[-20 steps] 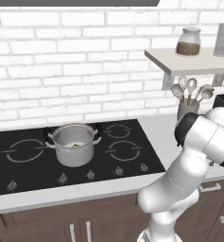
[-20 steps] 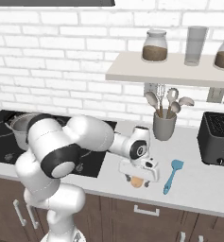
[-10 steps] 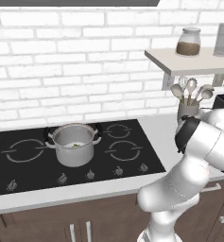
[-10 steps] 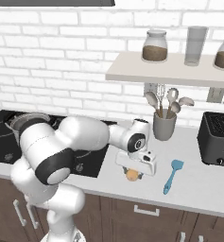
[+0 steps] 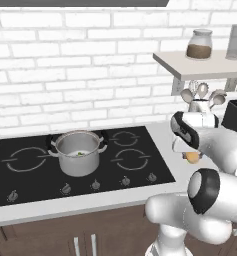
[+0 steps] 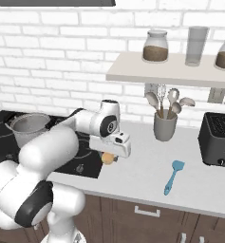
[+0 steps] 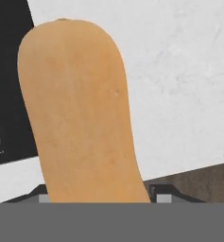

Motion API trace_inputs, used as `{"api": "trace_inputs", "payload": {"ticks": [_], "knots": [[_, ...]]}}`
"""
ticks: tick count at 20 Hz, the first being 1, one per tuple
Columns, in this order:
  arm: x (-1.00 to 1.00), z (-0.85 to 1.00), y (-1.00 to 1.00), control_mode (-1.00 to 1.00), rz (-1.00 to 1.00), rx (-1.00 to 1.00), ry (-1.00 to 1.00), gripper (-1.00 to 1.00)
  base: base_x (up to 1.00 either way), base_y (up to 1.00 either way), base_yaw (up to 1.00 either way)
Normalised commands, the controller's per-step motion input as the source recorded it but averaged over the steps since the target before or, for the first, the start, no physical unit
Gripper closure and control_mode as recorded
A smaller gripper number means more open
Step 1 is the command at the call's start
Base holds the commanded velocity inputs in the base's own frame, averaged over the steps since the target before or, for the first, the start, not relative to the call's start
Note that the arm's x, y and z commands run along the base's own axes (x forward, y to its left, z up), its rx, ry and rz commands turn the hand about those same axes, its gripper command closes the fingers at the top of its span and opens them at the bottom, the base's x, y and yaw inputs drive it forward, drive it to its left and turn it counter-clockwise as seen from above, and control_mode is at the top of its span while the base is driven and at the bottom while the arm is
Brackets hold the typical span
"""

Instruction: Put the squash and broccoli in the pot. Retrieve the spatula and lightly stir the vegetables in the pot.

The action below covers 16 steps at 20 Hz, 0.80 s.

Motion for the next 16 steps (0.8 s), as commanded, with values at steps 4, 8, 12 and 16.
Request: {"api": "trace_inputs", "payload": {"ticks": [4, 8, 12, 16], "knots": [[0.04, 0.72, 1.00, -1.00, 0.06, -0.06, -0.10, 1.00, 0.00, 0.00, 0.00], [0.16, 0.61, 1.00, -1.00, 0.09, -0.04, -0.17, 1.00, 0.00, 0.00, 0.00], [0.32, 0.53, 1.00, -1.00, 0.14, 0.00, -0.15, 1.00, 0.00, 0.00, 0.00], [0.37, 0.56, 1.00, -1.00, 0.16, 0.00, -0.13, 1.00, 0.00, 0.00, 0.00]]}}
